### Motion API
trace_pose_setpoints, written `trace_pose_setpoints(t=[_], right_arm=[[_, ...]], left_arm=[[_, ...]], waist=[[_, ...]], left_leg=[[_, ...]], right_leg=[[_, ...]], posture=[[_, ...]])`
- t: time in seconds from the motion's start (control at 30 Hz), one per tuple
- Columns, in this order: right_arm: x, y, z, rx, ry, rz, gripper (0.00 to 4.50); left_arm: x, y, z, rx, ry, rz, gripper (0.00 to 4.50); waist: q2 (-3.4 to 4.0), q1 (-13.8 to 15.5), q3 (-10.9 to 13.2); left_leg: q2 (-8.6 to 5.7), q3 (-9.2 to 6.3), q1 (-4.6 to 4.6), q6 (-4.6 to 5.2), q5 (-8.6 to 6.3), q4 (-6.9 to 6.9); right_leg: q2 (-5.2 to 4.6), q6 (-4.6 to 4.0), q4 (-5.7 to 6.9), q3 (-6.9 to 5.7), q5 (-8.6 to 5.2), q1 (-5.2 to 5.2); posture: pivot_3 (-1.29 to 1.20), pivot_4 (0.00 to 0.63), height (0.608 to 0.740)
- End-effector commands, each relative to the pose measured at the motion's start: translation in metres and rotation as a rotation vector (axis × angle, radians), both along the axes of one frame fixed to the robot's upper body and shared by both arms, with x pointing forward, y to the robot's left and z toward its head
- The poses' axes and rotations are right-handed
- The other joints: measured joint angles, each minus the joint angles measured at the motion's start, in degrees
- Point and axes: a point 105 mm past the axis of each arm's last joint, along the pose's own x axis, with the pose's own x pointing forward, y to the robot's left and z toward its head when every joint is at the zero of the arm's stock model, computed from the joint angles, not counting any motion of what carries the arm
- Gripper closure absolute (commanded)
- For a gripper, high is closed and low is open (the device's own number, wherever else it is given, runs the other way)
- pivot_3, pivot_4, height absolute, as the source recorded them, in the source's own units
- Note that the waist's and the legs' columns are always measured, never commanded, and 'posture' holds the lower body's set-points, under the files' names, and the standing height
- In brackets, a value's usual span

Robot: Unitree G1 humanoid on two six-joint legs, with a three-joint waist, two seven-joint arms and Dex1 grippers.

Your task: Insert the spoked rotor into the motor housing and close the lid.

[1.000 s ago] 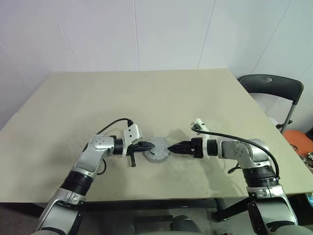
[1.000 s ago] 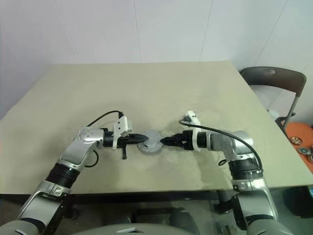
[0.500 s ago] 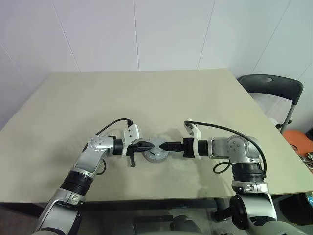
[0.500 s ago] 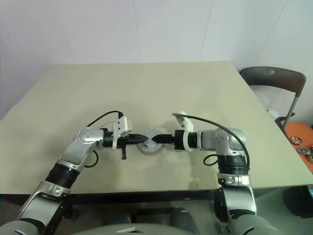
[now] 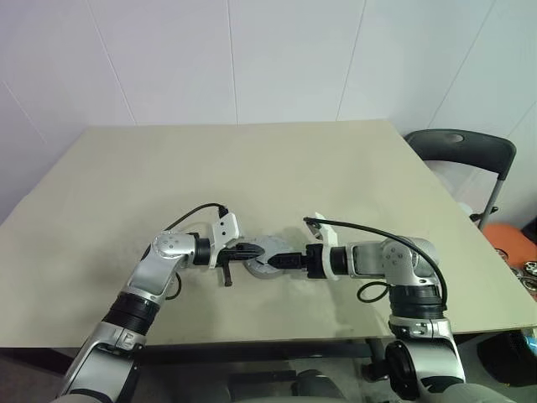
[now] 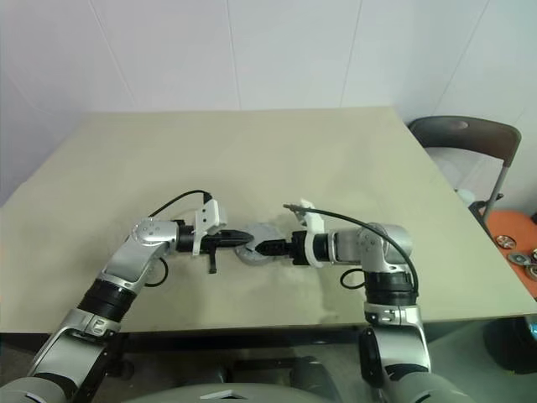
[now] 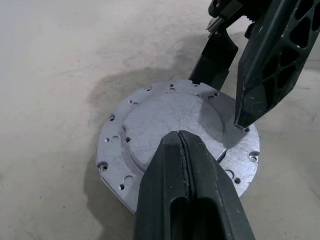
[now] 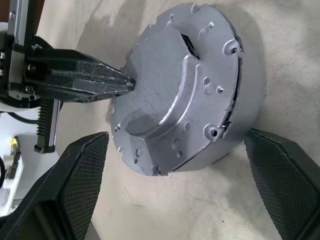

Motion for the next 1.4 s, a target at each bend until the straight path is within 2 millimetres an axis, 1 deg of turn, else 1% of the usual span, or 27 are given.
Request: trace_pose_setpoints(t=[0.03, 0.1, 0.2, 0.27, 0.3, 0.43, 0.53, 0.63, 0.7, 0.73, 0.83, 0.87, 1.03, 1.13, 1.23, 1.4], right_arm=[[-0.003, 0.019, 0.001, 0.093, 0.086, 0.012, 0.02], [0.001, 0.033, 0.012, 0.191, 0.098, 0.011, 0.02], [0.018, 0.049, 0.034, 0.327, 0.107, -0.032, 0.02], [0.025, 0.054, 0.042, 0.370, 0.117, -0.052, 0.02], [0.027, 0.056, 0.042, 0.380, 0.125, -0.061, 0.02], [0.032, 0.059, 0.041, 0.390, 0.146, -0.086, 0.02], [0.032, 0.059, 0.039, 0.389, 0.156, -0.090, 0.02], [0.029, 0.055, 0.029, 0.374, 0.176, -0.102, 0.02], [0.028, 0.053, 0.026, 0.374, 0.181, -0.107, 0.02], [0.028, 0.052, 0.026, 0.373, 0.182, -0.107, 0.02], [0.027, 0.049, 0.022, 0.352, 0.182, -0.106, 0.02], [0.026, 0.049, 0.021, 0.346, 0.182, -0.105, 0.02], [0.025, 0.045, 0.015, 0.316, 0.179, -0.091, 0.02], [0.025, 0.045, 0.016, 0.317, 0.173, -0.081, 0.02], [0.025, 0.048, 0.020, 0.326, 0.162, -0.063, 0.02], [0.024, 0.050, 0.024, 0.339, 0.149, -0.041, 0.02]], left_arm=[[-0.007, 0.009, -0.027, 0.099, 0.080, -0.001, 4.50], [-0.007, 0.010, -0.027, 0.103, 0.077, 0.001, 4.50], [-0.003, 0.008, -0.024, 0.105, 0.065, 0.000, 4.50], [-0.001, 0.007, -0.023, 0.105, 0.060, -0.001, 4.50], [0.000, 0.006, -0.022, 0.105, 0.058, -0.001, 4.50], [0.004, 0.006, -0.021, 0.110, 0.049, -0.006, 4.50], [0.005, 0.006, -0.020, 0.112, 0.044, -0.009, 4.50], [0.005, 0.010, -0.018, 0.115, 0.040, -0.009, 4.50], [0.006, 0.015, -0.017, 0.118, 0.040, -0.002, 4.50], [0.006, 0.018, -0.017, 0.121, 0.040, 0.004, 4.50], [0.009, 0.036, -0.017, 0.143, 0.045, 0.042, 4.50], [0.008, 0.039, -0.017, 0.146, 0.046, 0.045, 4.50], [-0.005, 0.061, -0.010, 0.161, 0.086, 0.021, 4.50], [-0.007, 0.071, -0.010, 0.189, 0.080, 0.035, 4.50], [-0.006, 0.073, -0.012, 0.193, 0.074, 0.052, 4.50], [-0.007, 0.065, -0.014, 0.177, 0.068, 0.052, 4.50]], waist=[[-0.01, -0.3, 0.0], [-0.03, -0.7, 0.0], [-0.02, -2.0, 0.0], [0.02, -2.9, 0.1], [0.04, -3.3, 0.1], [0.10, -3.5, 0.1], [0.16, -3.5, 0.1], [0.16, -3.5, 0.1], [0.16, -3.5, 0.1], [0.16, -3.5, 0.1], [0.16, -3.9, 0.1], [0.17, -4.2, 0.1], [0.23, -4.6, 0.2], [0.32, -4.6, 0.2], [0.33, -4.2, 0.2], [0.36, -3.1, 0.2]], left_leg=[[0.01, 0.00, 0.07, 0.00, 0.00, 0.00], [0.03, 0.01, 0.26, 0.00, 0.00, -0.01], [0.05, 0.00, 0.33, -0.01, 0.00, -0.02], [0.11, -0.03, 0.25, 0.00, 0.00, -0.02], [0.16, -0.08, 0.23, 0.00, 0.00, -0.02], [0.37, -0.10, 0.22, 0.00, 0.00, -0.35], [0.46, -0.10, -0.02, 0.01, -0.01, -0.41], [0.46, -0.10, -0.21, 0.01, 0.00, -0.36], [0.46, -0.10, -0.23, 0.01, 0.00, -0.33], [0.46, -0.10, -0.23, 0.01, 0.00, -0.33], [0.47, -0.11, -0.26, 0.01, 0.00, -0.33], [0.47, -0.10, -0.28, 0.01, 0.00, -0.33], [0.47, -0.11, -0.35, 0.01, 0.00, -0.35], [0.47, -0.14, -0.38, 0.01, 0.00, -0.34], [0.45, -0.17, -0.44, 0.01, 0.00, -0.26], [0.44, -0.18, -0.48, 0.01, 0.00, -0.21]], right_leg=[[0.00, 0.01, 0.01, 0.00, -0.01, 0.05], [0.04, 0.05, 0.03, 0.01, -0.08, 0.15], [0.13, 0.02, 0.15, 0.09, -0.13, 0.14], [0.37, -0.10, 0.22, 0.32, -0.03, 0.08], [0.44, -0.01, 0.25, 0.32, 0.04, 0.04], [0.68, 0.06, 0.31, 0.35, 0.11, -0.18], [0.77, -0.20, 0.33, 0.34, 0.24, -0.44], [0.77, -0.20, 0.35, 0.34, 0.25, -0.60], [0.77, -0.21, 0.38, 0.34, 0.25, -0.63], [0.77, -0.21, 0.39, 0.34, 0.25, -0.64], [0.79, -0.21, 0.40, 0.34, 0.25, -0.68], [0.79, -0.21, 0.41, 0.34, 0.25, -0.70], [0.78, -0.21, 0.40, 0.33, 0.25, -0.74], [0.77, -0.21, 0.39, 0.30, 0.25, -0.74], [0.75, -0.21, 0.39, 0.27, 0.25, -0.72], [0.74, -0.21, 0.38, 0.26, 0.25, -0.73]], posture=[[0.00, 0.000, 0.740], [0.00, 0.000, 0.740], [0.00, 0.000, 0.740], [0.00, 0.000, 0.740], [0.00, 0.000, 0.740], [0.00, 0.000, 0.740], [0.00, 0.000, 0.740], [0.00, 0.000, 0.740], [0.00, 0.000, 0.740], [0.00, 0.000, 0.740], [0.00, 0.000, 0.740], [0.00, 0.000, 0.740], [0.00, 0.000, 0.740], [0.00, 0.000, 0.740], [0.00, 0.000, 0.740], [0.00, 0.000, 0.740]])
